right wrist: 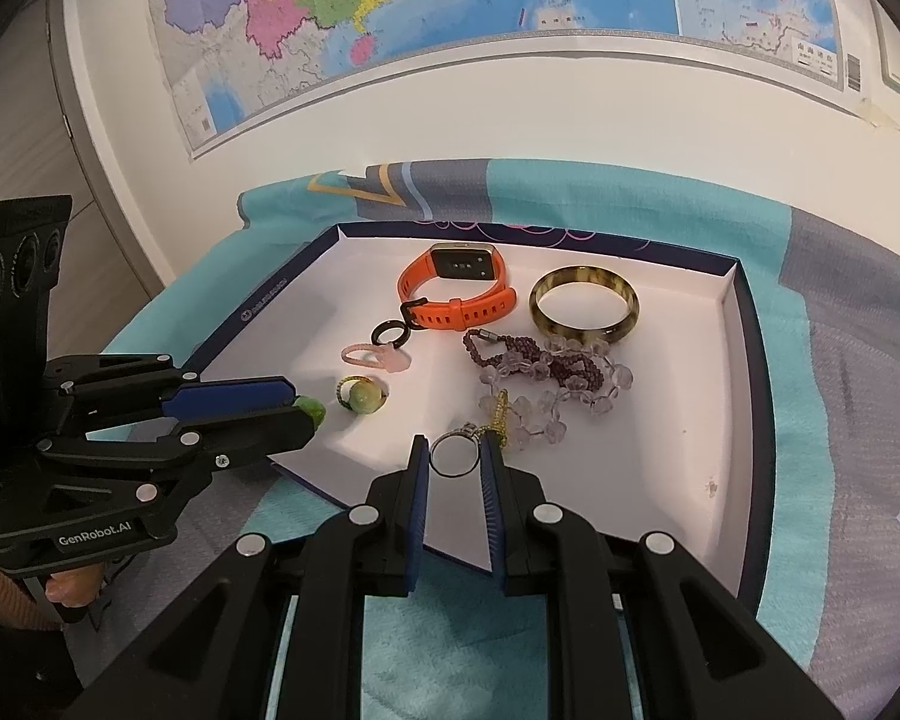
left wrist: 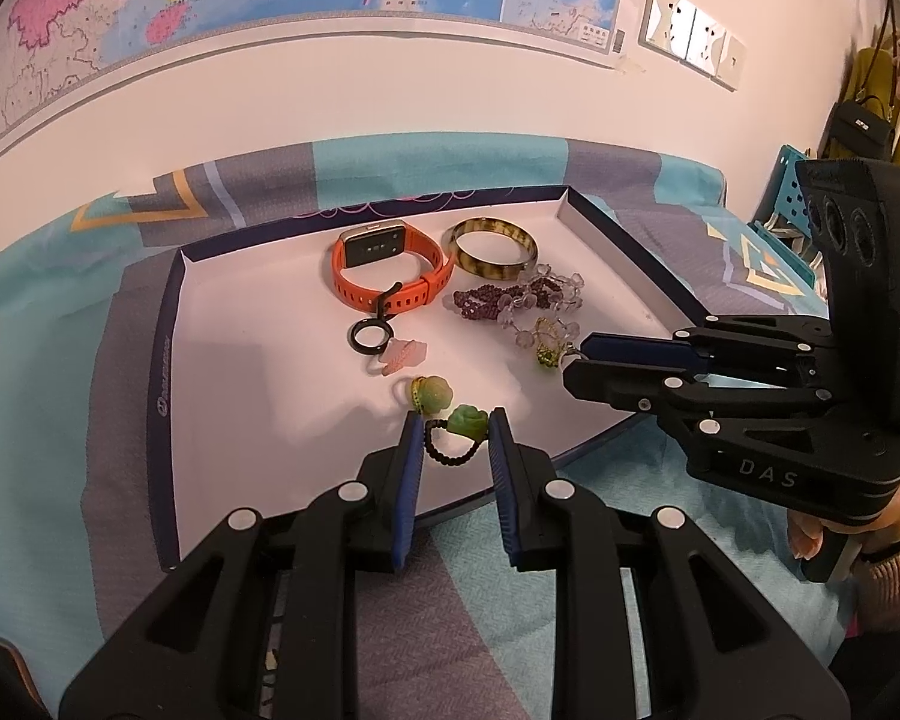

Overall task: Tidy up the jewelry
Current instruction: 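Hold the green corded ring and silver ring above the tray with both tools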

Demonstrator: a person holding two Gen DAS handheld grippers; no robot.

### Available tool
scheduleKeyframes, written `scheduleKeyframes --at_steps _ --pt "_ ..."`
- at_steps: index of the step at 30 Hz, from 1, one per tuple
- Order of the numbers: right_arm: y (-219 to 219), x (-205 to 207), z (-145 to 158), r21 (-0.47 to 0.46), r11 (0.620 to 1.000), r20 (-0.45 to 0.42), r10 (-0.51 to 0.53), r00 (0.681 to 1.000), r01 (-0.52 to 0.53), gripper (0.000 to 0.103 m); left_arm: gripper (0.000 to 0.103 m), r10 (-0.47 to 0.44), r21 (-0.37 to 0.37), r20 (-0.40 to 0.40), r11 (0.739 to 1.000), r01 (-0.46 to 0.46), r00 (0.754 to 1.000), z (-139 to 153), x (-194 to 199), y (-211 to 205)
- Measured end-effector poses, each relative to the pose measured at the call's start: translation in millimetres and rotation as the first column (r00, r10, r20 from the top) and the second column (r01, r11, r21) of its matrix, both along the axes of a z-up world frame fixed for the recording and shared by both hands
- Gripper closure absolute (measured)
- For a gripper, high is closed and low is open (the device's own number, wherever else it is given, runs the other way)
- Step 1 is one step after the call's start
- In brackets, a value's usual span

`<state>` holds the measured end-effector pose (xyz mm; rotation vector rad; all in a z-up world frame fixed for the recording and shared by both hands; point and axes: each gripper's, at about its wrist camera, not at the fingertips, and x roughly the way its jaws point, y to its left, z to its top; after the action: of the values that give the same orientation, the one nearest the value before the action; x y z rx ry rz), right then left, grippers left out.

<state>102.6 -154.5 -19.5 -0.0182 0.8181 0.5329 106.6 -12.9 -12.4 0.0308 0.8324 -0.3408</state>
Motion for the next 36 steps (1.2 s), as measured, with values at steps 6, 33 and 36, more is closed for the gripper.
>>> scheduleKeyframes --at_steps 6,33,36 --pt "0.4 1.3 -1.4 -0.002 1.0 -0.004 -0.002 1.0 0.002 0.087 0.08 0.0 -0.002 -0.002 1.0 0.0 1.0 -0.1 0.4 -0.1" --pt "2.7 7.5 -4.8 -0.012 1.0 -0.02 -0.016 1.0 0.016 0.087 0.08 0.009 0.0 -0.014 1.0 -0.009 1.0 -3.9 3.2 -0.9" --pt "3.6 8.6 -5.4 -0.016 1.0 -0.023 -0.016 1.0 0.016 0.087 0.081 0.011 0.0 -0.016 1.0 -0.011 1.0 -4.6 4.2 0.3"
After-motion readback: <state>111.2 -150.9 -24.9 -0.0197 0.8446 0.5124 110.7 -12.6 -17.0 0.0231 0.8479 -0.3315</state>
